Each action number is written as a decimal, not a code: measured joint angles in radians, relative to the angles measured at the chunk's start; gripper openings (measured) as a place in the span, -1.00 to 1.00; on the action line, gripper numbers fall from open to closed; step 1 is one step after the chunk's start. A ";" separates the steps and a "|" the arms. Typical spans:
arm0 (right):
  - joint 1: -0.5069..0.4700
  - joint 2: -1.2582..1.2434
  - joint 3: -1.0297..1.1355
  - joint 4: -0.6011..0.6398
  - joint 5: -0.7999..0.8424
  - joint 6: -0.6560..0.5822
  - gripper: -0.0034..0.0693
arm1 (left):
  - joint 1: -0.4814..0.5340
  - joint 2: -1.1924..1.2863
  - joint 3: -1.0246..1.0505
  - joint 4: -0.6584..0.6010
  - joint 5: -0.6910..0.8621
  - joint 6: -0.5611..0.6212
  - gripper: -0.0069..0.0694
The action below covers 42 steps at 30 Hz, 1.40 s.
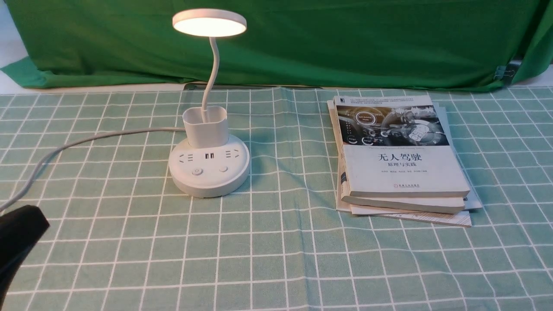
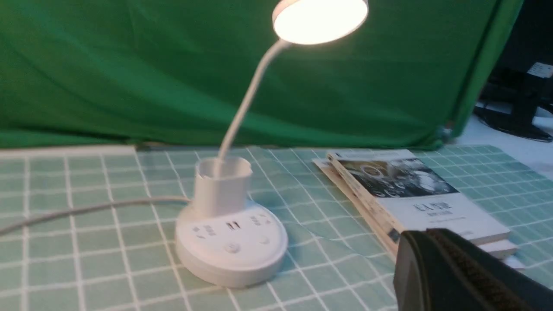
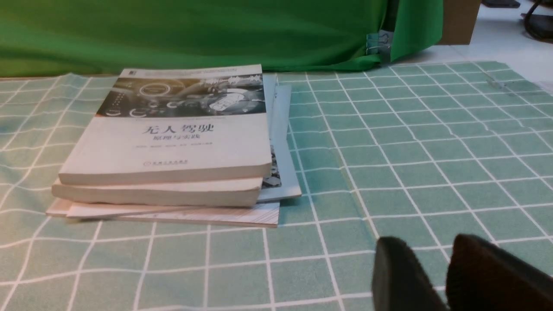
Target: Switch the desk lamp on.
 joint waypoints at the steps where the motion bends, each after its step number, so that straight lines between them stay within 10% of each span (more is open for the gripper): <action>1: 0.000 0.000 0.000 0.000 0.000 0.000 -0.24 | 0.002 -0.009 0.016 0.044 -0.019 -0.002 -0.81; 11: 0.000 0.000 0.000 0.000 0.000 0.000 -0.24 | 0.232 -0.185 0.302 0.194 -0.205 -0.097 -0.81; 17: 0.000 0.000 0.000 0.000 0.001 0.000 -0.24 | 0.331 -0.207 0.350 0.177 -0.024 -0.112 -0.81; 42: 0.000 0.000 0.000 0.000 0.000 0.000 -0.24 | 0.337 -0.210 0.350 0.166 0.011 -0.112 -0.81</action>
